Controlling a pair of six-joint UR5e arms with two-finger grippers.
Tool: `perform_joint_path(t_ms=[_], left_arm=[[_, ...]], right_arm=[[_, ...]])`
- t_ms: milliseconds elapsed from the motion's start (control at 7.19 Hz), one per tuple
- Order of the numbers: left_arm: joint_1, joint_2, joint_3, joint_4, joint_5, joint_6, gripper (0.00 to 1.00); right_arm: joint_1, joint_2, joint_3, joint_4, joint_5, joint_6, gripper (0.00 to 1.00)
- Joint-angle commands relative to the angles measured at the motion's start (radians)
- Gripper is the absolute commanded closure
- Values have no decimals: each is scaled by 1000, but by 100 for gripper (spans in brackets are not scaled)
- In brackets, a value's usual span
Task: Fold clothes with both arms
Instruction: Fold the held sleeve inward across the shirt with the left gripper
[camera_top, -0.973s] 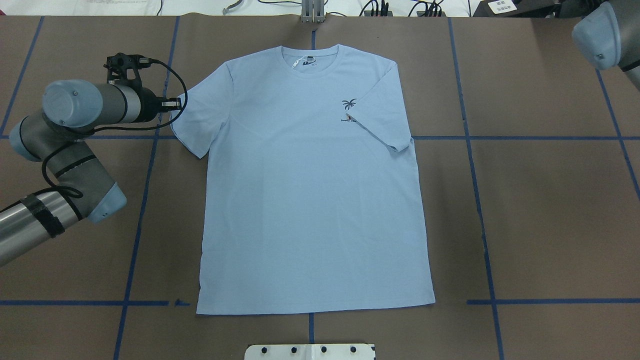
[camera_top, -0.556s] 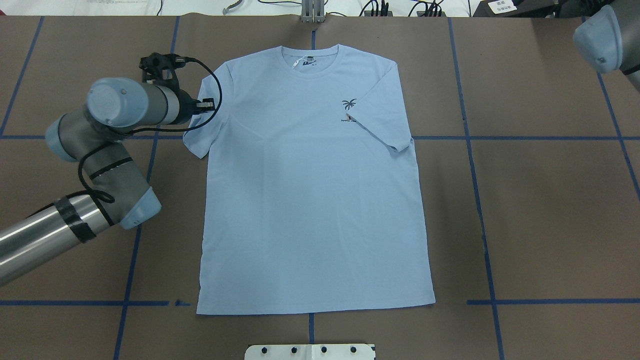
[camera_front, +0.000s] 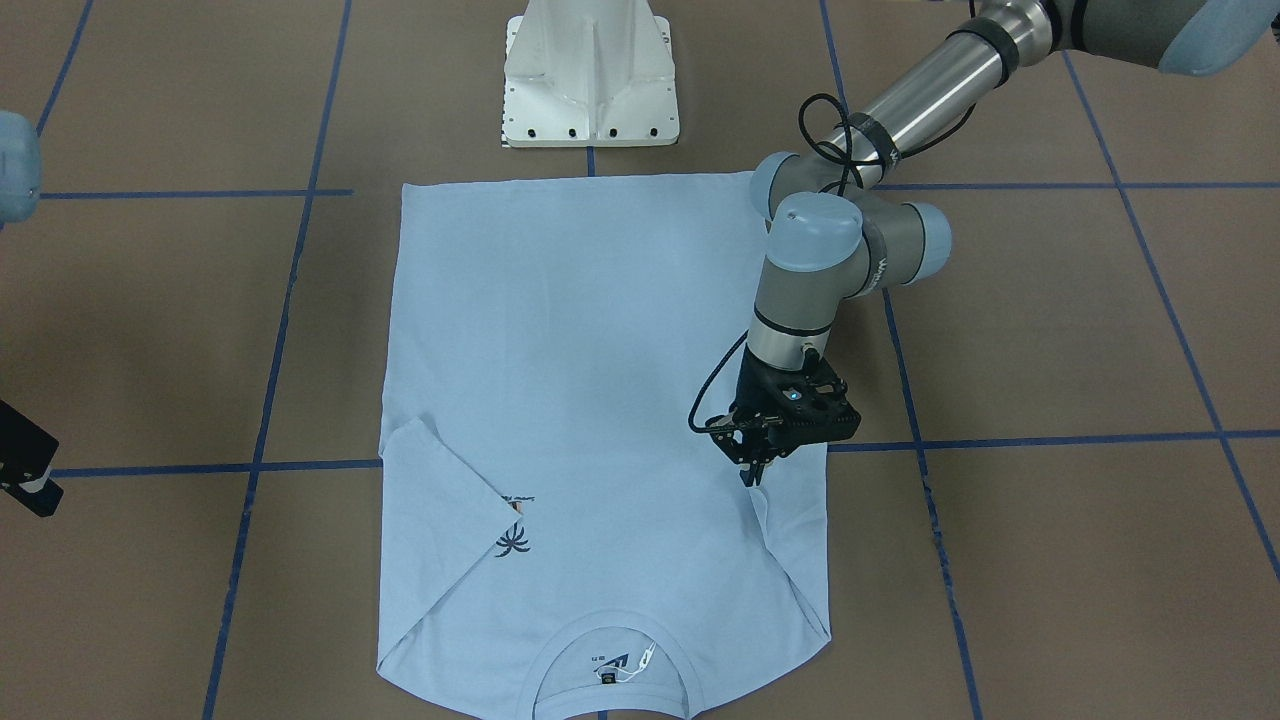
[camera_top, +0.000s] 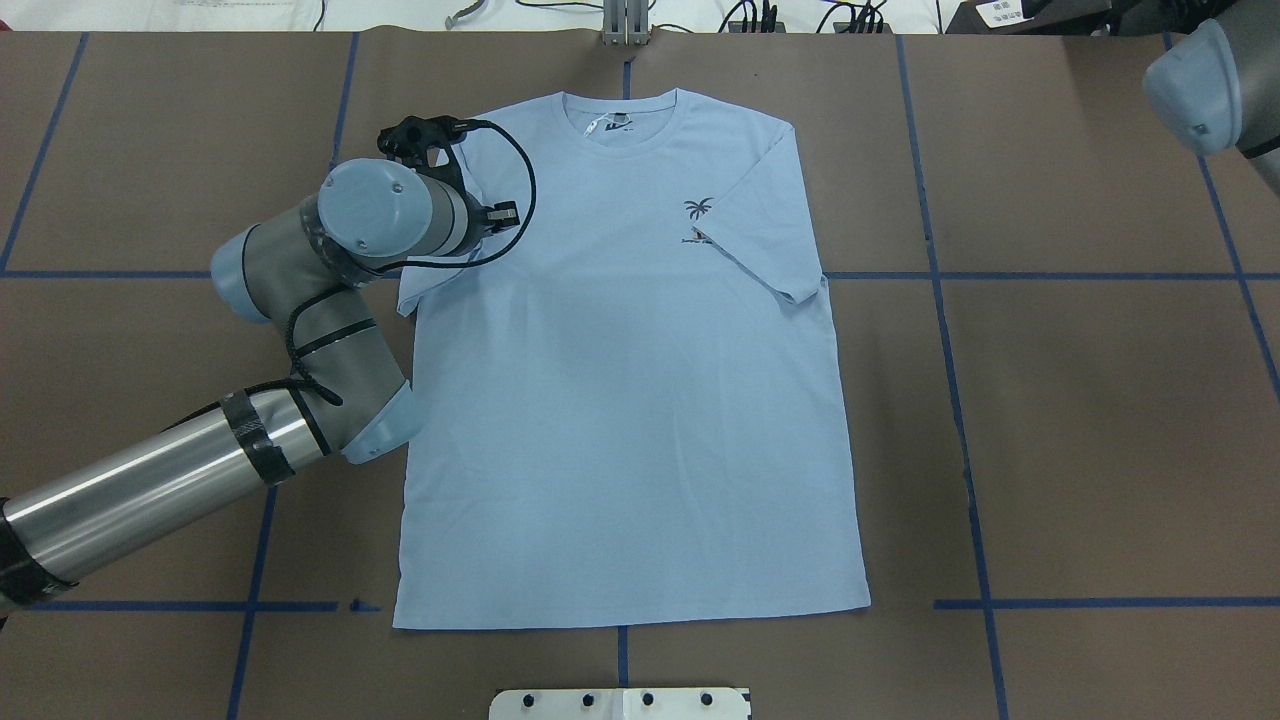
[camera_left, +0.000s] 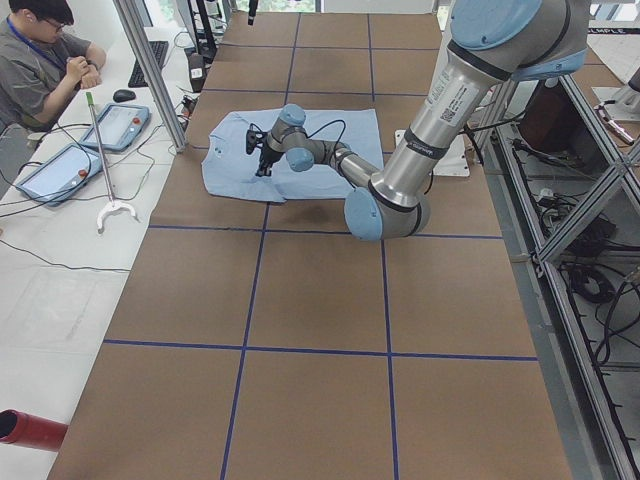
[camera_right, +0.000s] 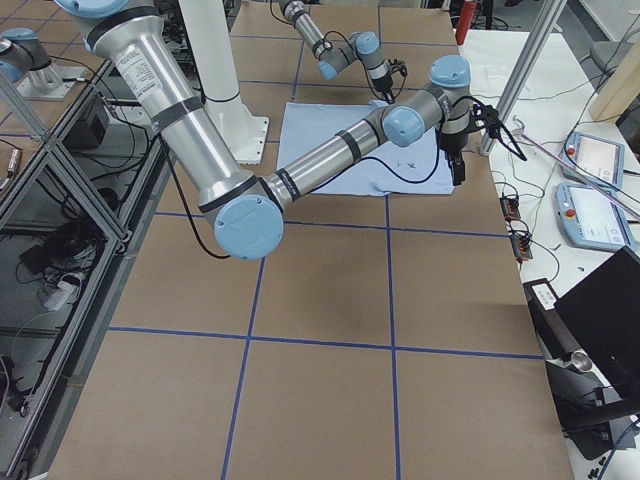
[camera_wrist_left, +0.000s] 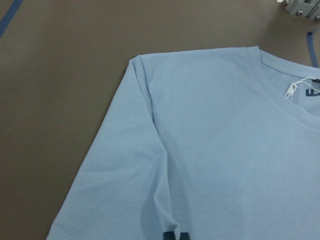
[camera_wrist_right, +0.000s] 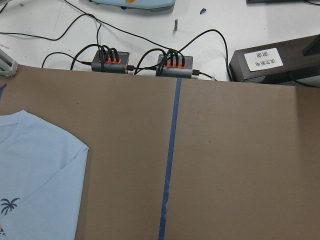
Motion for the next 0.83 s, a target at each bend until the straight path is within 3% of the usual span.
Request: perform_joint_path(t_ms=[0, 278, 417, 556, 695], left_arm=[[2, -89, 106, 3, 24, -65, 100], [2, -112, 141, 0, 46, -69, 100], [2, -108, 138, -5, 44, -52, 62], [2, -102, 121, -6, 44, 51, 1], [2, -63, 30, 1, 37, 75, 0]], right_arm=[[-5, -2, 1, 0, 0, 6, 0], [-13, -2, 1, 0, 0, 11, 0], [-16, -2, 1, 0, 0, 14, 0], [-24, -6, 3, 2, 0, 15, 0], [-48, -37, 30, 3, -3, 26, 0]])
